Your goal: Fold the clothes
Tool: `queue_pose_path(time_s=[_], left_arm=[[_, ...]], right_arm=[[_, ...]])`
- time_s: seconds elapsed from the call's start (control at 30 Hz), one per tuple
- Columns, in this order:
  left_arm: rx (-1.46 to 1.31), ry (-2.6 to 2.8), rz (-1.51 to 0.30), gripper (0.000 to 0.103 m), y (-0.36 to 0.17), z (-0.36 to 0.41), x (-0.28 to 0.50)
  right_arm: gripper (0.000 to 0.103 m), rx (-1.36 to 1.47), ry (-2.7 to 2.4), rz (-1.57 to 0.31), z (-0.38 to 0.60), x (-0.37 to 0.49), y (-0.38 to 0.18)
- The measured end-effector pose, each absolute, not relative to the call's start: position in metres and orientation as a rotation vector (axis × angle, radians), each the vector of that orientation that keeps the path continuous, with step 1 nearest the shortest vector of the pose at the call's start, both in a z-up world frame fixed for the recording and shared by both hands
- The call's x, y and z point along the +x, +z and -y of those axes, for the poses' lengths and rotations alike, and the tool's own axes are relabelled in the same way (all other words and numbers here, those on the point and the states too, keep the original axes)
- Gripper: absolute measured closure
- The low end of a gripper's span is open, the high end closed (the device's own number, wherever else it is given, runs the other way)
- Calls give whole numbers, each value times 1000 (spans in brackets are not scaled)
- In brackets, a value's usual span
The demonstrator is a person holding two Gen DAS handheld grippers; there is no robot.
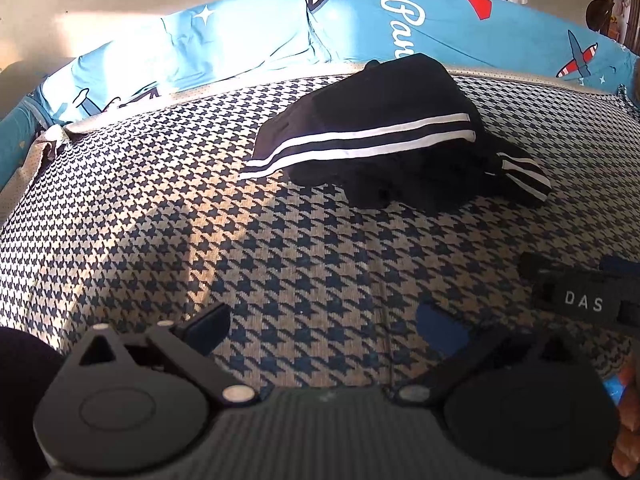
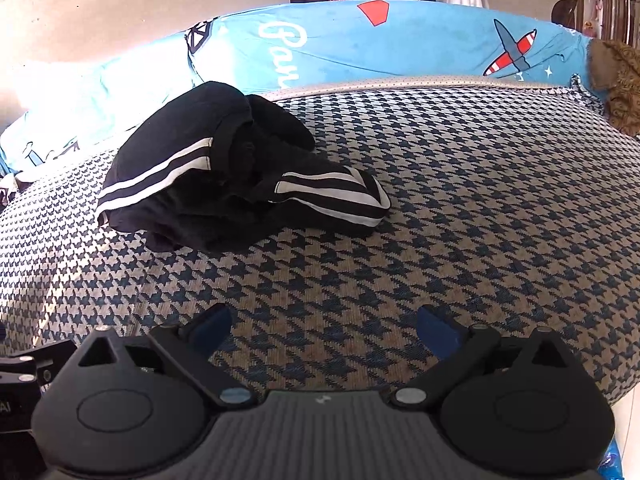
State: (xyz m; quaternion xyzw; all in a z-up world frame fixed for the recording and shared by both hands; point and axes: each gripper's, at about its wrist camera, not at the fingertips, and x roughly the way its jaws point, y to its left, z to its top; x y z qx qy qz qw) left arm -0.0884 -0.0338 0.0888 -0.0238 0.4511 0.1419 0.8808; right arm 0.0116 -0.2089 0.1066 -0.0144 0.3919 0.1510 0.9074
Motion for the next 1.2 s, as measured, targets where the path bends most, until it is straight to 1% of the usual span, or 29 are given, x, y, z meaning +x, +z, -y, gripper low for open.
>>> queue_pose_path(time_s=[0.57,1.2], left_arm=[[-48,294,-940,0,89,34,-88],[-48,296,-941,0,89,33,-88]], right_arm=[[3,-109,321,-780,199,7,109],[3,-127,308,-790,196,8,107]])
